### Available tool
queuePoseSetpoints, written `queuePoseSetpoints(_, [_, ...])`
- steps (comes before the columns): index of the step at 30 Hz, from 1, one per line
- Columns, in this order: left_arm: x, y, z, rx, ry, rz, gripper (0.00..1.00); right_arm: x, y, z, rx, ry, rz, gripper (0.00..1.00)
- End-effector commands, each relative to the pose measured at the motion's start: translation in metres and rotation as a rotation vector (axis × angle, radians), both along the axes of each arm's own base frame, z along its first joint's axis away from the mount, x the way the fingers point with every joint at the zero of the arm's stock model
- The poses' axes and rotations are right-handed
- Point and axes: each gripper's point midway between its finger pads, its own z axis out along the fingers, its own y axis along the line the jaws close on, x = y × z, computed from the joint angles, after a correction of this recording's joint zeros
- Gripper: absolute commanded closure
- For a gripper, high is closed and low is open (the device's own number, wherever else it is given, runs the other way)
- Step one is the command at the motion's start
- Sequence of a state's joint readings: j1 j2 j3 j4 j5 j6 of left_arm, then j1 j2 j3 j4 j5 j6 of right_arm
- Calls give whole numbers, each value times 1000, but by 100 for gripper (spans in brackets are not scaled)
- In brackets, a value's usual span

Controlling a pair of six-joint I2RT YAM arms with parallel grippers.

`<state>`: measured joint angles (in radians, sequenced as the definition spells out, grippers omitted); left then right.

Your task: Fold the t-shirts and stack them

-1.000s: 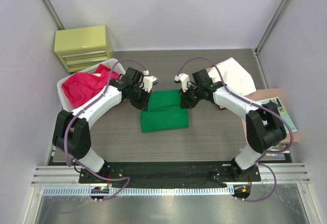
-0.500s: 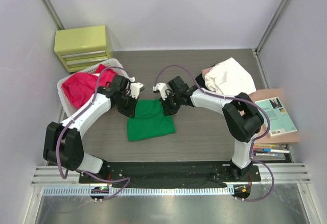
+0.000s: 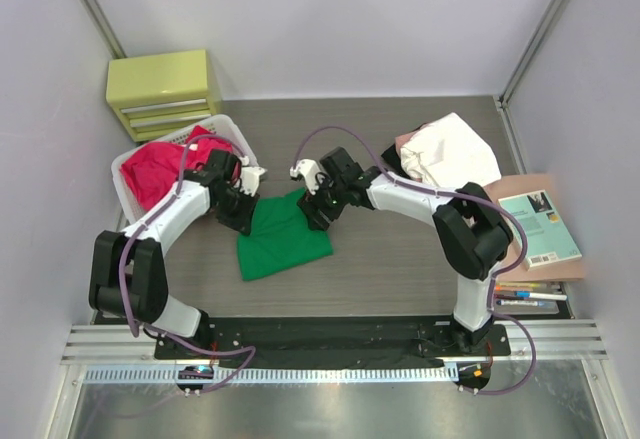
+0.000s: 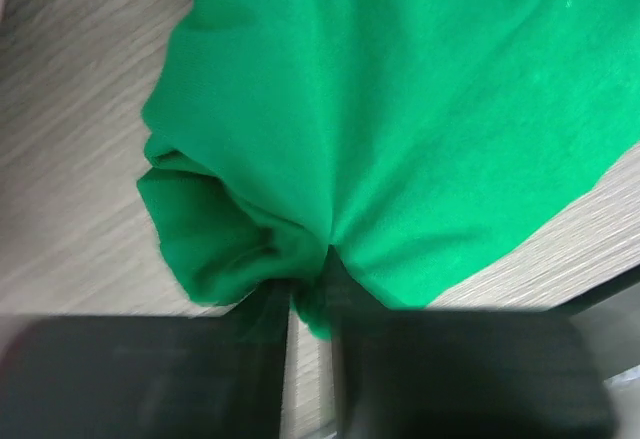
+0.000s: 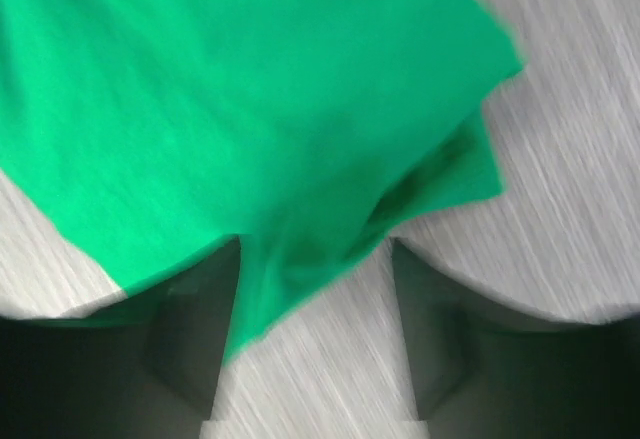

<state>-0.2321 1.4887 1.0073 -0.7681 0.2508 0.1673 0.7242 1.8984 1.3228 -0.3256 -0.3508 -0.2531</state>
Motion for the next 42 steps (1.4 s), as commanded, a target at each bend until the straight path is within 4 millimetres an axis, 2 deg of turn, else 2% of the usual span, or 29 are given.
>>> queuePoseSetpoints(1, [-3,10,2,25,-4,-2,61,0,-14,38,29,-114,-26,10])
queuePoseSetpoints(3, [-4,13,9,31,-45,0,47,-8,-25,40,23,-126,-33,5])
queuePoseSetpoints(4, [-5,15,13,36,-65,-8,46,-8,-31,57,37,-167,-49,4])
queuePoseSetpoints(5, [-5,18,17,46,-81,-8,44,-12,-39,54,26,-166,-54,4])
queuePoseSetpoints(6, [-4,22,26,53,-114,-4,42,-13,-45,57,22,-181,-61,3])
queuePoseSetpoints(10, [-13,43,37,119,-138,4,40,-10,-84,73,9,-213,-138,2])
queuePoseSetpoints(11, [-14,48,40,131,-147,6,40,-6,-100,86,33,-231,-187,2])
queuePoseSetpoints(13, [-19,56,52,129,-182,30,39,-4,-126,98,42,-242,-254,2])
queuePoseSetpoints(14, [-20,60,57,131,-199,40,39,6,-155,126,75,-316,-331,1])
queuePoseSetpoints(15, [-20,65,63,138,-225,57,39,10,-172,134,71,-349,-375,0])
queuePoseSetpoints(17, [-18,72,88,133,-334,113,37,20,-210,150,59,-420,-483,0])
queuePoseSetpoints(18, [-16,75,100,129,-388,138,36,33,-243,156,46,-450,-592,0])
queuePoseSetpoints(19, [-14,77,111,124,-436,168,36,43,-261,161,43,-457,-657,0])
queuePoseSetpoints(20, [-15,78,132,107,-523,204,35,51,-274,160,44,-442,-700,0])
queuePoseSetpoints(21, [-14,78,145,81,-571,242,34,66,-297,140,35,-363,-787,0])
queuePoseSetpoints(22, [-14,78,156,61,-617,270,34,79,-304,147,55,-362,-821,0])
queuePoseSetpoints(23, [-19,78,174,39,-693,292,34,89,-308,141,51,-343,-837,0])
queuePoseSetpoints(25, [-22,80,188,20,-747,317,32,115,-319,133,22,-342,-906,0])
queuePoseSetpoints(27, [-27,91,194,59,-778,341,32,134,-328,133,8,-353,-968,0])
queuePoseSetpoints(28, [-30,99,193,106,-786,353,32,149,-333,127,-14,-345,-997,0])
queuePoseSetpoints(30, [-36,103,191,121,-805,359,31,162,-338,119,-20,-326,-1032,0])
queuePoseSetpoints(31, [-37,103,188,124,-807,349,30,173,-340,109,-31,-305,-1055,0])
queuePoseSetpoints(33, [-39,104,185,125,-802,355,30,184,-347,97,-59,-292,-1093,0])
queuePoseSetpoints(34, [-39,103,185,125,-803,356,30,192,-347,99,-55,-299,-1098,0])
queuePoseSetpoints(35, [-40,105,185,129,-802,365,30,196,-365,91,-61,-284,-1140,0])
queuePoseSetpoints(37, [-40,105,186,128,-804,368,30,203,-373,97,-35,-295,-1160,0])
queuePoseSetpoints(38, [-41,106,185,130,-802,366,29,204,-384,99,-20,-293,-1187,0])
queuePoseSetpoints(40, [-40,107,181,135,-791,369,29,206,-386,104,4,-292,-1179,0])
queuePoseSetpoints(42, [-39,106,180,134,-793,367,29,206,-398,102,-12,-302,-1198,0])
